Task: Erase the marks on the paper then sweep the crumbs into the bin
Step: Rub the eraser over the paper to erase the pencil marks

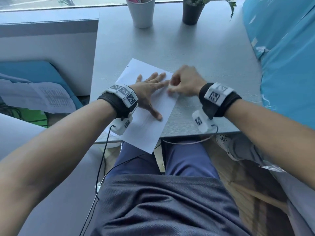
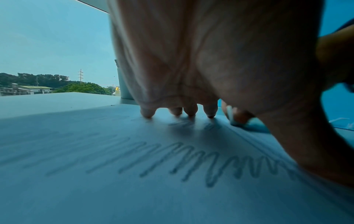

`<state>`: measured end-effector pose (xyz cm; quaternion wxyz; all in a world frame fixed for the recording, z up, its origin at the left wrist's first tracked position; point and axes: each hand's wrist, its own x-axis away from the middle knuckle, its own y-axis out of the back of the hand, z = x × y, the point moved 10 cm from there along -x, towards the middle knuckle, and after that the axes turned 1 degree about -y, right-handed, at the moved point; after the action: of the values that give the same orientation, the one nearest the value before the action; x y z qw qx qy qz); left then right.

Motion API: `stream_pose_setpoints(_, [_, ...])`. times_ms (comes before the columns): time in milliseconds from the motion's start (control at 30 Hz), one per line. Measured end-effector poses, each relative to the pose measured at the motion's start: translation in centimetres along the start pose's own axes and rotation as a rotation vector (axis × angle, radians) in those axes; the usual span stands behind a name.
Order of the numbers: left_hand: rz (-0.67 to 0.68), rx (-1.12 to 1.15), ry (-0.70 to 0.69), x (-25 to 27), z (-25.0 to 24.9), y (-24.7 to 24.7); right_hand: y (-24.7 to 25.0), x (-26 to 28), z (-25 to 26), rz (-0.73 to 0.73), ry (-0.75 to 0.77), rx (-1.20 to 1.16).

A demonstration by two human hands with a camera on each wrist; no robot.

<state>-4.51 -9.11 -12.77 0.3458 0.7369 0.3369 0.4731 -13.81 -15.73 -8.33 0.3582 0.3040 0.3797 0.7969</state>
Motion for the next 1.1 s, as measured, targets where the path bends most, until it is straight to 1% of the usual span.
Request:
stream_pose_setpoints(33, [-0.007, -0.007, -0.005, 0.0, 0.0, 0.0, -1.2, 0.7, 1.2, 0.061, 0.062, 0.019])
stream_pose_setpoints(67, [-0.011, -0.010, -0.010, -0.1, 0.0, 0.1, -1.5, 1.0, 1.4, 0.075, 0.079, 0.013])
stream_pose_setpoints(100, [-0.008, -0.005, -0.011, -0.1, 0.0, 0.1, -0.8, 0.6, 0.8, 0.045, 0.053, -0.002])
stream_pose_setpoints(167, [0.003, 0.003, -0.001, 0.0, 0.0, 0.0, 1.5, -0.2, -0.9, -0.072, -0.040, -0.072])
stream_pose_setpoints(200, [0.005, 0.001, 0.006, 0.0, 0.0, 0.0, 1.4, -0.1, -0.9, -0.080, -0.049, -0.074])
stream_pose_setpoints(233, [0.006, -0.001, 0.007, 0.0, 0.0, 0.0, 0.4, 0.5, 0.0, -0.031, -0.019, -0.056])
stream_pose_setpoints(300, [-0.003, -0.006, 0.000, -0.1, -0.1, 0.0, -2.3, 2.1, 2.2, 0.090, 0.092, -0.008])
stream_pose_setpoints(333, [-0.002, -0.006, -0.002, -0.1, 0.0, 0.1, -2.5, 2.2, 2.1, 0.091, 0.095, -0.010])
stream_pose_setpoints(433, [0.009, 0.000, 0.009, 0.1, -0.1, 0.0, 0.7, 0.9, -0.2, -0.067, -0.031, -0.062])
stream_pose_setpoints(467, [0.009, -0.003, 0.013, 0.1, 0.0, 0.0, 0.5, 0.9, -0.1, -0.063, -0.033, -0.053])
stream_pose_setpoints(567, [-0.001, -0.011, 0.004, 0.0, -0.1, 0.1, -2.8, 2.7, 2.4, 0.123, 0.074, 0.018])
stream_pose_setpoints(600, [0.000, -0.011, 0.001, -0.1, -0.1, 0.1, -2.8, 2.6, 2.4, 0.119, 0.077, 0.021])
stream_pose_setpoints(700, [0.004, -0.002, 0.008, 0.1, -0.1, 0.0, 0.3, 1.2, 0.5, -0.056, -0.027, -0.052])
stream_pose_setpoints(733, [0.005, -0.008, 0.012, 0.2, -0.1, 0.0, 0.1, 1.3, 0.8, -0.057, -0.022, -0.052])
stream_pose_setpoints(800, [0.002, -0.020, 0.010, 0.1, -0.1, 0.1, -1.8, 2.3, 2.4, 0.043, 0.063, 0.013])
stream_pose_setpoints(833, [0.002, -0.022, 0.007, 0.0, -0.1, 0.1, -2.2, 2.5, 2.7, 0.071, 0.084, 0.030])
stream_pose_setpoints(867, [0.005, -0.017, 0.005, 0.0, -0.2, 0.1, -1.6, 2.2, 2.3, 0.056, 0.065, 0.030])
stream_pose_setpoints(933, [0.011, -0.006, 0.009, 0.1, -0.2, 0.0, 0.5, 1.2, 0.7, -0.041, -0.019, -0.025])
stream_pose_setpoints(967, [0.008, -0.009, 0.013, 0.2, -0.2, 0.1, 0.7, 1.1, 0.6, -0.062, -0.028, -0.023])
stream_pose_setpoints(1000, [0.008, -0.014, 0.014, 0.2, -0.2, 0.1, 0.0, 1.5, 1.3, -0.035, -0.006, -0.009])
stream_pose_setpoints(1067, [0.009, -0.012, 0.008, 0.1, -0.2, 0.0, -2.4, 2.8, 3.1, 0.068, 0.085, 0.030])
stream_pose_setpoints(1100, [0.010, -0.011, 0.005, 0.0, -0.2, 0.0, -2.6, 3.0, 3.3, 0.081, 0.097, 0.028])
